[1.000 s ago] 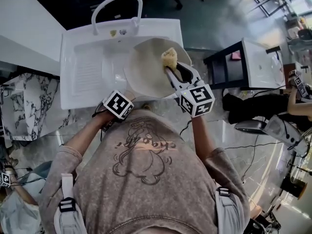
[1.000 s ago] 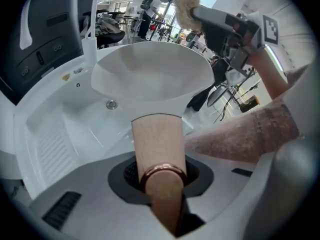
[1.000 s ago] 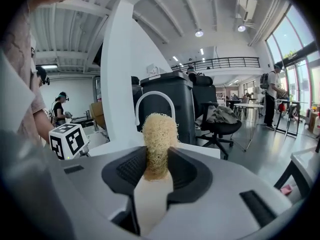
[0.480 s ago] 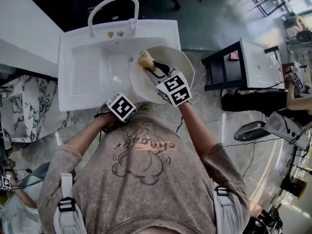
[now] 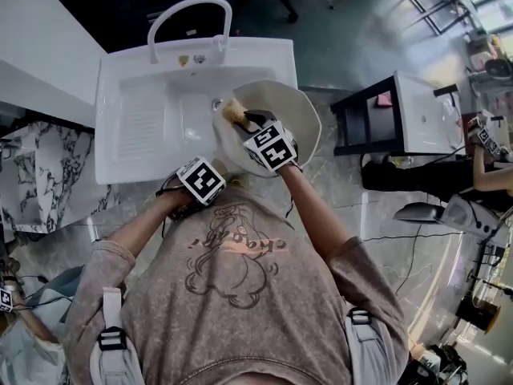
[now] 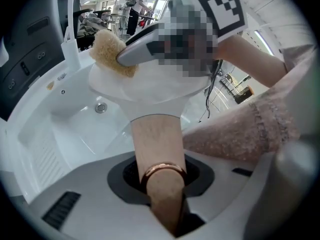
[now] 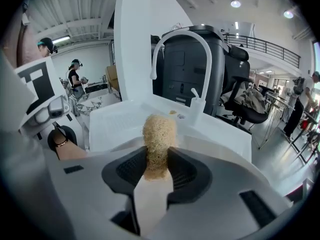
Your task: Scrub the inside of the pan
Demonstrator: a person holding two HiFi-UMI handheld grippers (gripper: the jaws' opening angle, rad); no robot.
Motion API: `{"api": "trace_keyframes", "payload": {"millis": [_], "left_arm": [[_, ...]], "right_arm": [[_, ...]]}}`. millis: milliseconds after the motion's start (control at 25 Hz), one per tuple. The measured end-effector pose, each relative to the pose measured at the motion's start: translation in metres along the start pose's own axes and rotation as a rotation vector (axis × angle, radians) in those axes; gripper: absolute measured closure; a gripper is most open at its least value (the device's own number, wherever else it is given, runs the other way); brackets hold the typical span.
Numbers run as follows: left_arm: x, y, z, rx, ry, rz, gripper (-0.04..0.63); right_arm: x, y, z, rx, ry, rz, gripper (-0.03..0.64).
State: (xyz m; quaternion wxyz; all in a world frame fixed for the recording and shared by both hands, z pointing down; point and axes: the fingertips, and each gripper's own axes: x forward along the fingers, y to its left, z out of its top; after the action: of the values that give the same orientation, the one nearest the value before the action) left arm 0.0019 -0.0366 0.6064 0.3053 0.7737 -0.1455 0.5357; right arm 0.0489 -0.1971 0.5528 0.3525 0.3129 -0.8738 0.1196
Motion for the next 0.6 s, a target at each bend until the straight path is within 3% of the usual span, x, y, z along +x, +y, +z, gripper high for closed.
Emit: {"api": "trace_keyframes", "payload": {"millis": [600], "left_arm": [[0.002, -0.008, -0.002, 0.001, -0.001, -0.023, 0.479]], "right_arm": [[0.037, 0.007, -0.015, -0.037, 0.083, 0.017, 0.472]]}}
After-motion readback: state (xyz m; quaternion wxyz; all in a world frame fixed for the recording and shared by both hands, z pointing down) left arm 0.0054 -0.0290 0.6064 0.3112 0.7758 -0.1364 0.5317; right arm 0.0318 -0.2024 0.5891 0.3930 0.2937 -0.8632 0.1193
